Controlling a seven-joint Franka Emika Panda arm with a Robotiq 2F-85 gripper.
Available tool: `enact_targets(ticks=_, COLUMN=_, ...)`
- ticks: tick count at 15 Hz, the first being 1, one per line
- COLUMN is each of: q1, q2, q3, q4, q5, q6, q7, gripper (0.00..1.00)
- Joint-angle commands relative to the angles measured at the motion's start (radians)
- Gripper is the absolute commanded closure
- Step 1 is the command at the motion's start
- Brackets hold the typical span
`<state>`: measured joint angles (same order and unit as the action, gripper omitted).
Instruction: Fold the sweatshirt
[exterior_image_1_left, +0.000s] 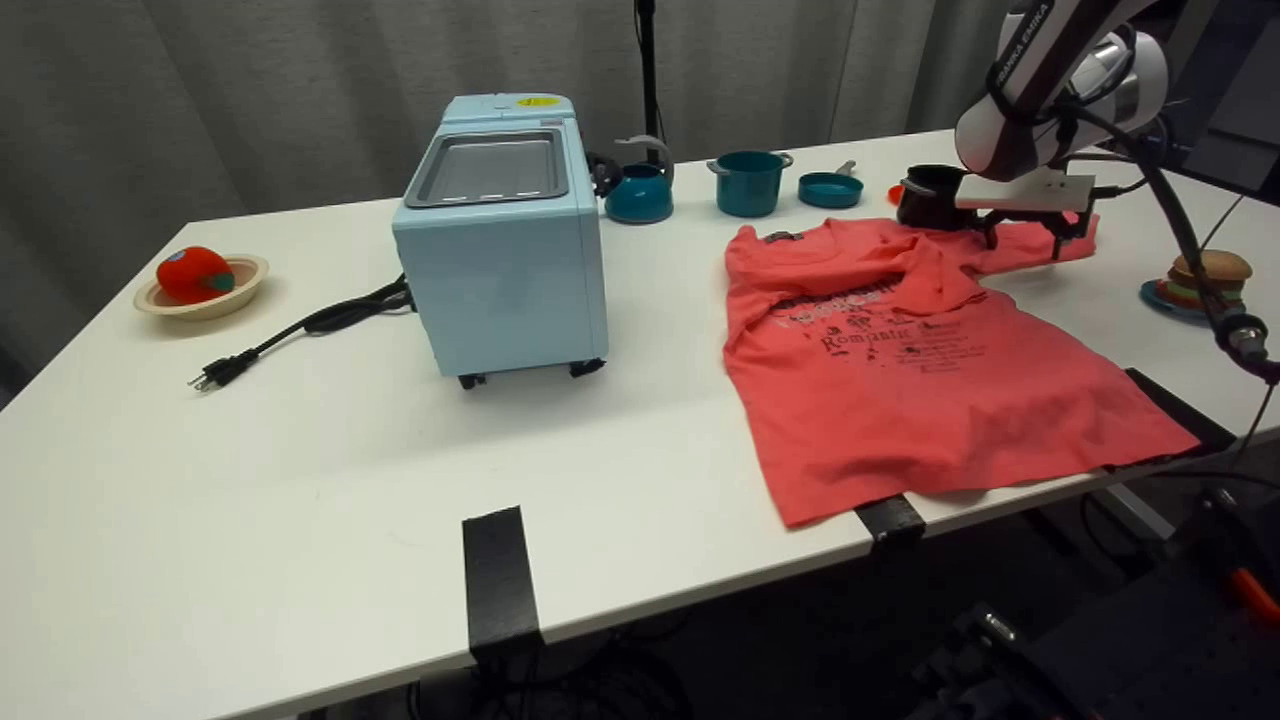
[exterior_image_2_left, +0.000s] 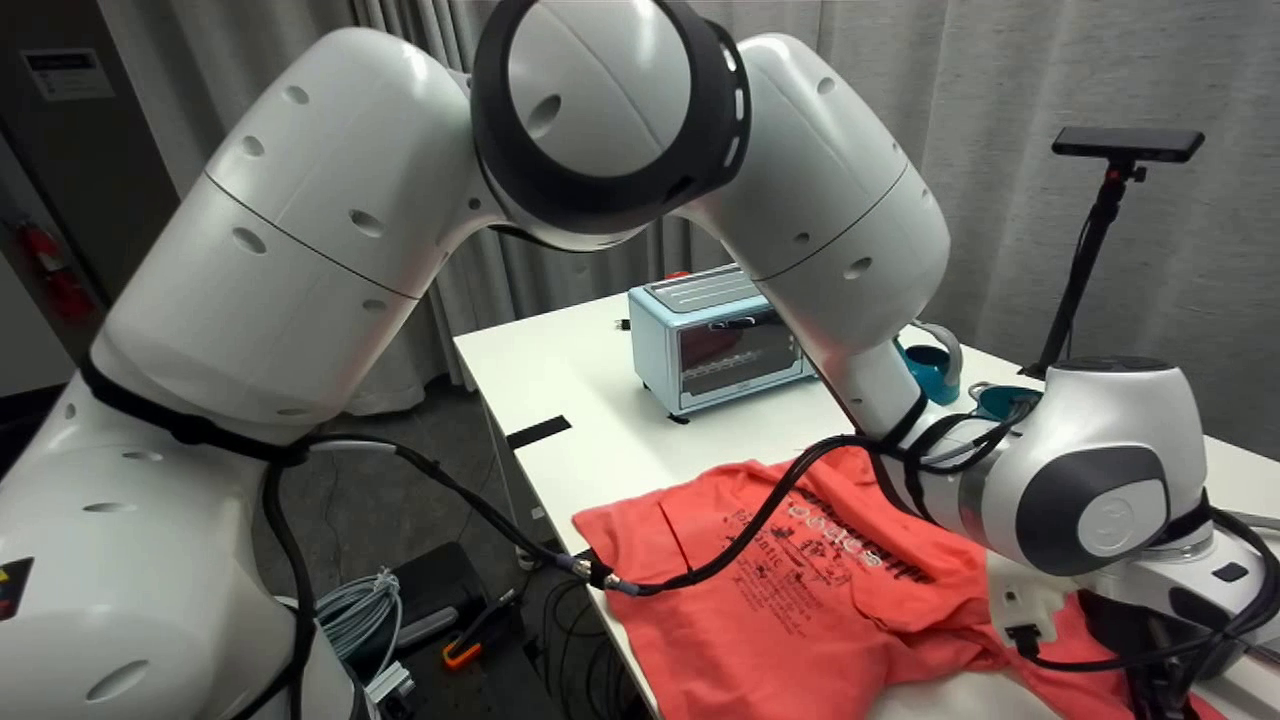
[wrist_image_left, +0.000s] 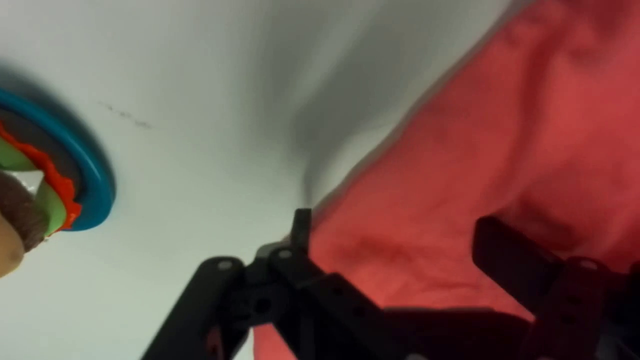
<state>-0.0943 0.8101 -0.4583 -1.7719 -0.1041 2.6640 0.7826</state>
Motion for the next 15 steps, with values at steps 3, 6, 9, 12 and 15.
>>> enact_targets(ticks=3, q1=0.035, q2=0.038, q3=-0.019, q4=0.031, q5=0.006, q6=0.011, q7=0.034, gripper=0.64)
enact_targets(ticks=6, q1=0.038, q2=0.028, q3=-0.016, q4=0.034, q5=0.011, q6=0.01, q7=0.034, gripper=0.84)
enact_targets(ticks=9, q1=0.037, q2=0.024, q3=-0.012, q4=0.041, q5=0.014, q6=0.006, q7=0.033, gripper=1.0)
enact_targets(ticks=12, q1=0.064, q2=-0.015, q3=-0.033, q4=0.006, q5=-0.004, q6=0.032, q7=0.039, gripper=0.97)
enact_targets(ticks=15, q1=0.096, q2=-0.084, q3=-0.048, q4=-0.035, q5=-0.017, q6=0.046, q7=0.025, gripper=0.97)
